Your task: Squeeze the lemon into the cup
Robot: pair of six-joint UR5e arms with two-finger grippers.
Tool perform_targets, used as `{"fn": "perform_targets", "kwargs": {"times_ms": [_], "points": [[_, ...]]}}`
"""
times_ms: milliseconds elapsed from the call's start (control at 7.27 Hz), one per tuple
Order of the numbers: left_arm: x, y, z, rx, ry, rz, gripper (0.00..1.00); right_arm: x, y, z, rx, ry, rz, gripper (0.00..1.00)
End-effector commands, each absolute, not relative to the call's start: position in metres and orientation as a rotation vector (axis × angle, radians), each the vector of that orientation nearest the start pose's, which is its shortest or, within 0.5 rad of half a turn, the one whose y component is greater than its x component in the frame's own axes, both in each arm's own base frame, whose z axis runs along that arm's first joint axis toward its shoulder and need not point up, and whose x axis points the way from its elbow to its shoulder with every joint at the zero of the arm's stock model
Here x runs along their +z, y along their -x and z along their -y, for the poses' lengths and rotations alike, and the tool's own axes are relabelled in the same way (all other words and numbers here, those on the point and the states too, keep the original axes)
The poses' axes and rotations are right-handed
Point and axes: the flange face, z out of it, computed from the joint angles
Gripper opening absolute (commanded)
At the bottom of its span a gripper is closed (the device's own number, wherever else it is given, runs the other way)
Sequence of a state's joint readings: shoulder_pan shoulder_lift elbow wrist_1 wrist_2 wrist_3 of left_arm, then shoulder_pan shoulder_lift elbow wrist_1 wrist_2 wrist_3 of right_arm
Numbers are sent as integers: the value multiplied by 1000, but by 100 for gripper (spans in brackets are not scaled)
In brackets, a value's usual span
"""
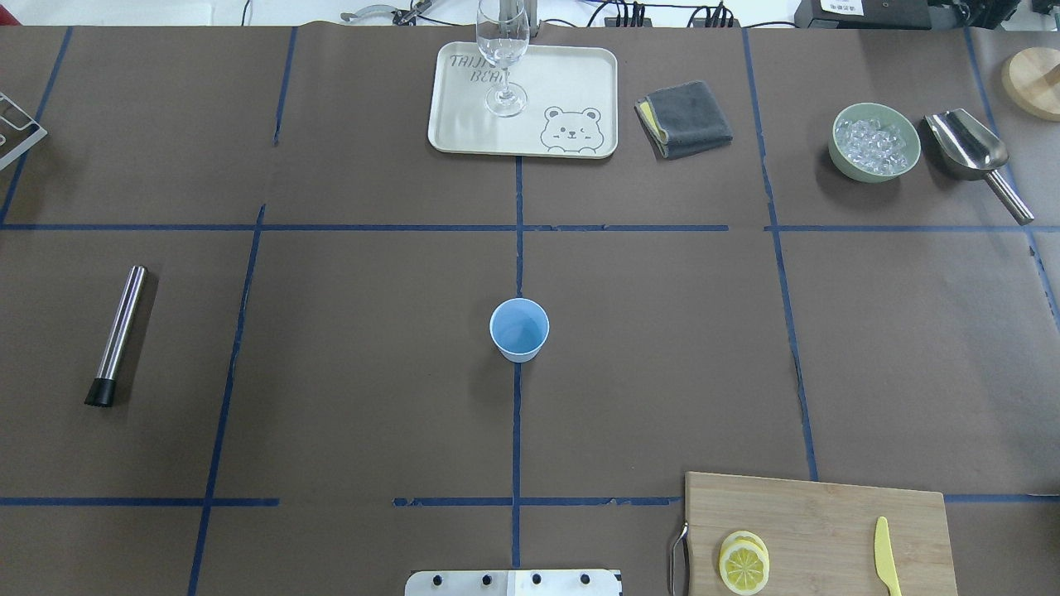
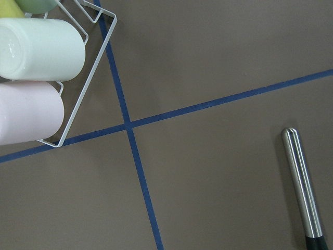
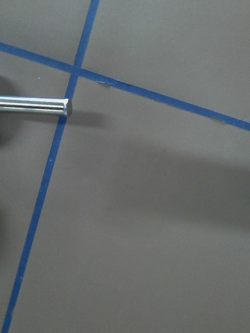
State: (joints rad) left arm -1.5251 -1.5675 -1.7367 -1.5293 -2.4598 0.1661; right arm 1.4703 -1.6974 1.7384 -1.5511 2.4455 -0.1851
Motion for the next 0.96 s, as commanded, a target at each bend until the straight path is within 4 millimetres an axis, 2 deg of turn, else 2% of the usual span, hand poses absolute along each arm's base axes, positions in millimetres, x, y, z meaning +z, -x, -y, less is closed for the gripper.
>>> {"fn": "perform_targets", "kwargs": {"times_ms": [0, 138, 275, 413, 688, 825], "points": [[572, 23, 492, 273, -178, -929, 100, 623, 11, 439, -325, -122, 885, 100], [570, 22, 492, 278, -181, -929, 100, 612, 34, 437, -252, -129, 904, 100], [569, 21, 492, 284, -185, -931, 100, 590, 73, 426, -152, -113, 943, 100], [566, 11, 494, 314, -204, -931, 100, 566, 108, 410, -87, -112, 974, 100], [565, 8, 494, 323, -211, -932, 100, 506, 165, 371, -34, -74, 978, 100], [565, 0, 494, 338, -206, -929, 100, 476, 194, 353, 2, -39, 991, 100]]}}
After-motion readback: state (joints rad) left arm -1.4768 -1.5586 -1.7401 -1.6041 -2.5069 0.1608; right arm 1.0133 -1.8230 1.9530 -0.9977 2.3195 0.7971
